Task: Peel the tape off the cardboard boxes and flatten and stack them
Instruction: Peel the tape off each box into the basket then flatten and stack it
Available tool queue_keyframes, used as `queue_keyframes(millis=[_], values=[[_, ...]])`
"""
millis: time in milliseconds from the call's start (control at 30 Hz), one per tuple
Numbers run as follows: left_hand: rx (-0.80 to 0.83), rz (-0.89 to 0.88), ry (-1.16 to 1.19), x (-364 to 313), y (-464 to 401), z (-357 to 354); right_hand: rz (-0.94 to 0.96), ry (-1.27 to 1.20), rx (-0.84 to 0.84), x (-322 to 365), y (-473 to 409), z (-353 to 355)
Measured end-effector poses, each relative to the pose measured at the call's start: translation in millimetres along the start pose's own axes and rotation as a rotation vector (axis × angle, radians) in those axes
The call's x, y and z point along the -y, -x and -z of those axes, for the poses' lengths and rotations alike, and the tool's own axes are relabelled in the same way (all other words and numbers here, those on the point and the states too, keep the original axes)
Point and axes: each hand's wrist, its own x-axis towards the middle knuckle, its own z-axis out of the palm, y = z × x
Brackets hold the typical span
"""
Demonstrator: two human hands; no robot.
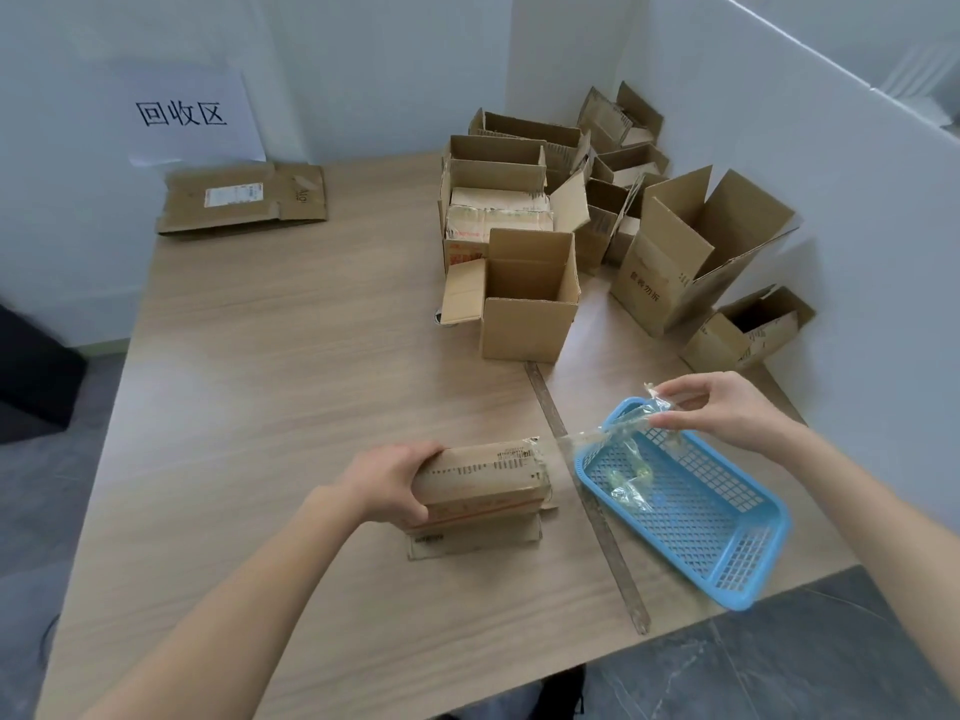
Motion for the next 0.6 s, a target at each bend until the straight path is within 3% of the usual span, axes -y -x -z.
queue_keyframes(millis=[133,233,367,500,600], values=[[0.040,0.027,-0.072,15,2,2,-0.063,-0.201,-0.203,-20,7,28],[0.039,0.032,-0.092,24,2,1,-0.065,0.023,-0.315,-15,13,38],[0.016,-0.031,-0.162,0,-4,-10,0.302,0.257,-0.144,34,35,-28],[-0.210,-0.187,-0.067,-38,-15,-33,0.675,0.411,0.100,69,41,-129],[-0.308,-0.179,-0.121,-44,-19,-49,0.766,0.493,0.144,70,30,-162]])
